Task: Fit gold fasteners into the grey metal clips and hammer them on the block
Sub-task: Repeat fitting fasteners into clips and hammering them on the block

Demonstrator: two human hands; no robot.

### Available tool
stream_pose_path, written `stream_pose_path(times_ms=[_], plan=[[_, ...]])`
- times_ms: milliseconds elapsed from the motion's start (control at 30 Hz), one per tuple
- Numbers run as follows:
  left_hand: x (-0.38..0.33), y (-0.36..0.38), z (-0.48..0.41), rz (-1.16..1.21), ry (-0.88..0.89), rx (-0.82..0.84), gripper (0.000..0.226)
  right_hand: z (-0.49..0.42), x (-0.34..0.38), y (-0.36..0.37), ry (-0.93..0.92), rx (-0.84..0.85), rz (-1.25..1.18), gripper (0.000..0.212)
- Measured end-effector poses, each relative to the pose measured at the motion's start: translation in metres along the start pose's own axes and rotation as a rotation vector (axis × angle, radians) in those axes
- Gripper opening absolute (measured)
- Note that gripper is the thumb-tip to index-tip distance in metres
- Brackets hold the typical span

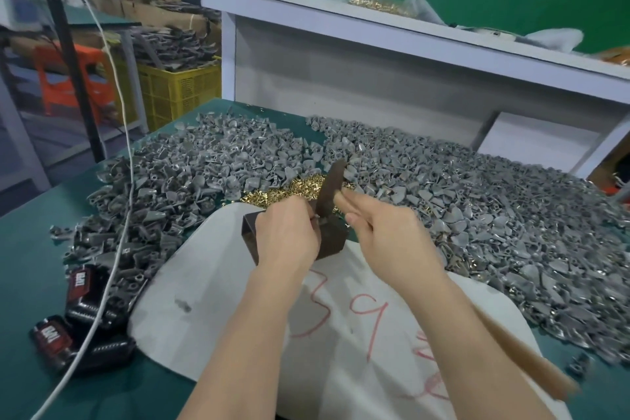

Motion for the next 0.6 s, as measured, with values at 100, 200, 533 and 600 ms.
stream_pose_path(times_ms=[100, 200, 533, 600], plan=[[0.001, 0.0, -0.001, 0.001, -0.009, 0.007, 0.018, -0.015, -0.013, -0.009, 0.06, -0.102, -0.072, 0.035], [0.001, 0.001, -0.001, 0.013, -0.018, 0.013, 0.016, -0.028, -0.033, -0.007, 0.26, -0.128, -0.161, 0.042], [-0.001, -0.001, 0.0, 0.041, -0.021, -0.06, 0.015, -0.023, -0.057, 0.038, 0.411, 0.183, -0.02, 0.038], [-0.002, -0.001, 0.001, 0.068, -0.007, -0.043, 0.014, -0.022, -0.055, 0.037, 0.334, 0.1, 0.053, 0.031]])
Point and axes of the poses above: each hand's wrist, its own z-axis away from the middle knuckle, its own y-axis out of the palm, x = y × z, the point moved 1 cm from there along -z, towards the middle knuckle, and after that the axes turned 12 degrees about -y, right-handed, at the moved point
